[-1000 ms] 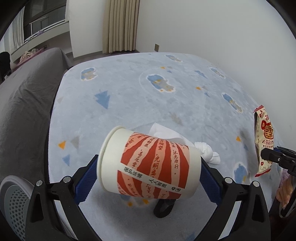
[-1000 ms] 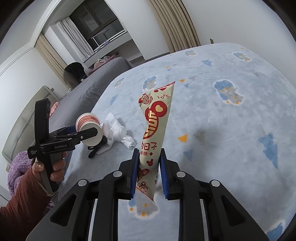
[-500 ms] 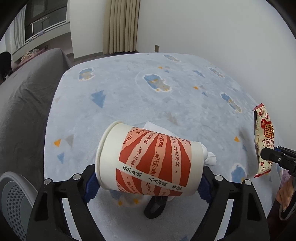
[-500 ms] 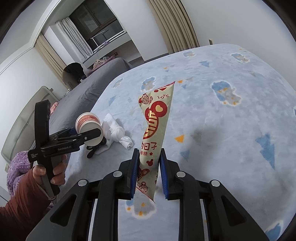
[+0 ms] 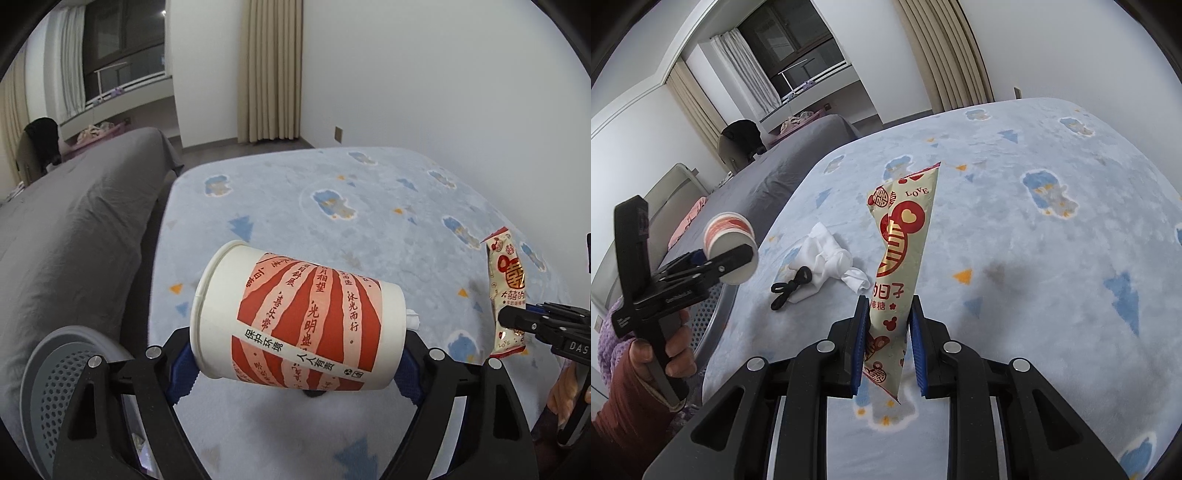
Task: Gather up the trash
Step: 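Lift the cup and wrapper and carry both tools over the grey wastebasket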
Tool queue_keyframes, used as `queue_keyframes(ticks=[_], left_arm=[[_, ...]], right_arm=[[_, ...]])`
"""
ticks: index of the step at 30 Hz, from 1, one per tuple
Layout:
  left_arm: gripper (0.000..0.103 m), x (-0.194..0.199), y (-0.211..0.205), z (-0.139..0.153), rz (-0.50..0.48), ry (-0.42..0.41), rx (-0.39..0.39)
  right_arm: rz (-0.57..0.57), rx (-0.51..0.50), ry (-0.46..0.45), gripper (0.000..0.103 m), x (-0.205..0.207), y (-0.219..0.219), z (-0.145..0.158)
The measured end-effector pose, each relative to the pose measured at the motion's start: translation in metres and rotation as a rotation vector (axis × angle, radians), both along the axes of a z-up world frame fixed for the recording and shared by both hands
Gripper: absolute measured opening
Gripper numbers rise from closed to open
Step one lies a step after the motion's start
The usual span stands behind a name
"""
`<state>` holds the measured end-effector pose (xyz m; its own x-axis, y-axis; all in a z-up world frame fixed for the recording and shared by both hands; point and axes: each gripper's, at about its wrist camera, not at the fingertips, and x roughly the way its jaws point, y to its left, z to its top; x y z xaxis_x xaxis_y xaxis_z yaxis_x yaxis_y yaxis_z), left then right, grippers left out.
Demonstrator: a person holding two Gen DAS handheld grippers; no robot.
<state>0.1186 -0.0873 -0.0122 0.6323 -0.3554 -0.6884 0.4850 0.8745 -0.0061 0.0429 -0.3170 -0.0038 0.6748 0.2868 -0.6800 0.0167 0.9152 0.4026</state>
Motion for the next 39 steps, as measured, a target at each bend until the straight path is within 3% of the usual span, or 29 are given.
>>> queue_keyframes(ticks=[18,39], left_arm=[[0.082,-0.055,0.089,0.013,0.296,-0.078,0.033],[0.082,-0.063,0.184,0.004,0.611,-0.062,0.087]], right_arm=[[0.172,-0.052,-0.033,0.022,0.009,0.089,0.023],[0.425,-0.088,-0.04,0.022,0.064,0.232,0.025]])
